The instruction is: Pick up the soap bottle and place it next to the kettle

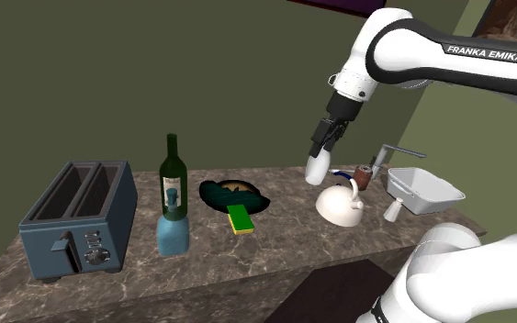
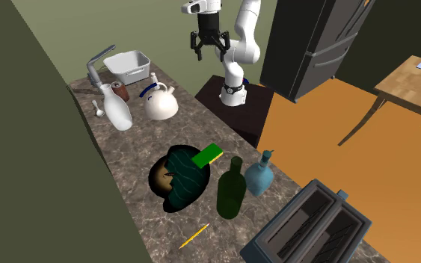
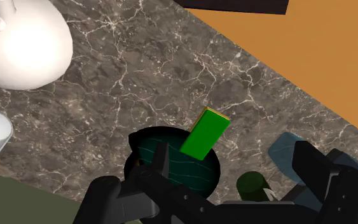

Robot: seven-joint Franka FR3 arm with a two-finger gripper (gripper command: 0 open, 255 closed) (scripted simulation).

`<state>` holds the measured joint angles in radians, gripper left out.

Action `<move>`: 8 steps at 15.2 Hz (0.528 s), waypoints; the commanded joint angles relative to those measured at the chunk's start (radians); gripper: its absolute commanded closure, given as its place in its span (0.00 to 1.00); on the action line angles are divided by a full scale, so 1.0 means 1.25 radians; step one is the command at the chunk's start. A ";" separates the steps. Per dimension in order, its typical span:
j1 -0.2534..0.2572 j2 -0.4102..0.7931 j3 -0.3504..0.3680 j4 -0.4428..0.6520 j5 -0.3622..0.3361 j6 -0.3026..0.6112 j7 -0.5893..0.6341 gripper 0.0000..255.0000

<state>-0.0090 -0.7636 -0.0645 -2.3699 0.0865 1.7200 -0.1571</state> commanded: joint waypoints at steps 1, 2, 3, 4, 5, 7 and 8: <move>0.000 0.000 0.000 0.000 0.000 0.000 0.000 0.00; 0.006 0.018 0.014 0.003 0.008 0.015 0.015 0.00; 0.011 0.037 0.028 0.007 0.015 0.029 0.029 0.00; 0.017 0.057 0.042 0.012 0.022 0.043 0.044 0.00; 0.022 0.077 0.056 0.018 0.029 0.057 0.058 0.00; 0.032 0.120 0.083 0.033 0.040 0.084 0.087 0.00; 0.036 0.143 0.096 0.042 0.044 0.097 0.101 0.00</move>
<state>0.0312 -0.6040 0.0402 -2.3185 0.1356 1.8243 -0.0481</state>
